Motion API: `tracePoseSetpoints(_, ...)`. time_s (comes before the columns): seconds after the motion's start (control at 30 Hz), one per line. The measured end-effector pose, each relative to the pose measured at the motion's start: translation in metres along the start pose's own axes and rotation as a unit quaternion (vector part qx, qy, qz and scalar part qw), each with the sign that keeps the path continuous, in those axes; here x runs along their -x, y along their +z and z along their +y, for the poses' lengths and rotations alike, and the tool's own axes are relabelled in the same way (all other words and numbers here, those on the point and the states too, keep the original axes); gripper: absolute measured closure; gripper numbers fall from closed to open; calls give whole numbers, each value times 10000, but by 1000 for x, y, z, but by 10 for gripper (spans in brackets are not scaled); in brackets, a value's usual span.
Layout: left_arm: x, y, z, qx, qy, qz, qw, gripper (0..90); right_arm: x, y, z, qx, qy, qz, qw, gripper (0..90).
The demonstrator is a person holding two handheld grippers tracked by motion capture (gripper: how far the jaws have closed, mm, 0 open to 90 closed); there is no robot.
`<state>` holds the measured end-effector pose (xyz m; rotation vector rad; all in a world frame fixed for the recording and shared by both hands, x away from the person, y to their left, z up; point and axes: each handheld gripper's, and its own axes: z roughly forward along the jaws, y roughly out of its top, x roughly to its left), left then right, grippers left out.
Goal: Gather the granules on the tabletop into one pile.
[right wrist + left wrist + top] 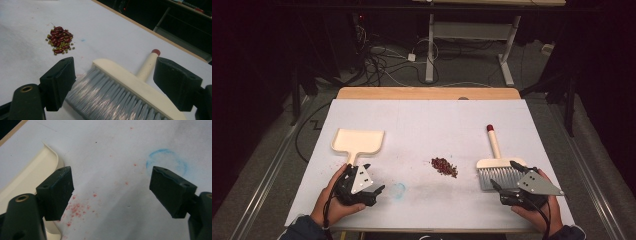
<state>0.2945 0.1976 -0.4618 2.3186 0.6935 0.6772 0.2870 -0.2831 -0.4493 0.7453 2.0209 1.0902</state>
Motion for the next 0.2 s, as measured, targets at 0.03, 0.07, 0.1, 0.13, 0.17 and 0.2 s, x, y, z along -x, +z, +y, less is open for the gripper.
tracePoseSetpoints(0.03, 0, 0, 0, 4, -1, -2, 10000, 187, 0, 0, 0, 1, 0, -7, 10000, 189)
tracePoseSetpoints(0.07, 0, 1, 0, 7, -5, -7, 10000, 188, 0, 0, 0, 9, 1, -5, 10000, 189)
tracePoseSetpoints(0.1, 0, 1, 1, -4, -1, -6, 10000, 187, 0, 0, 0, 15, 5, -6, 10000, 189)
tracePoseSetpoints(0.13, 0, 1, 1, -6, 3, -4, 10000, 187, 1, 0, 0, 16, 3, -12, 10000, 189)
tracePoseSetpoints(0.17, -1, 1, 1, -3, 2, 0, 10000, 188, 1, 0, 0, 11, -1, -24, 10000, 189)
tracePoseSetpoints(0.2, -1, 1, 1, 4, -13, -3, 10000, 188, 1, 0, 0, 7, 1, -31, 10000, 189)
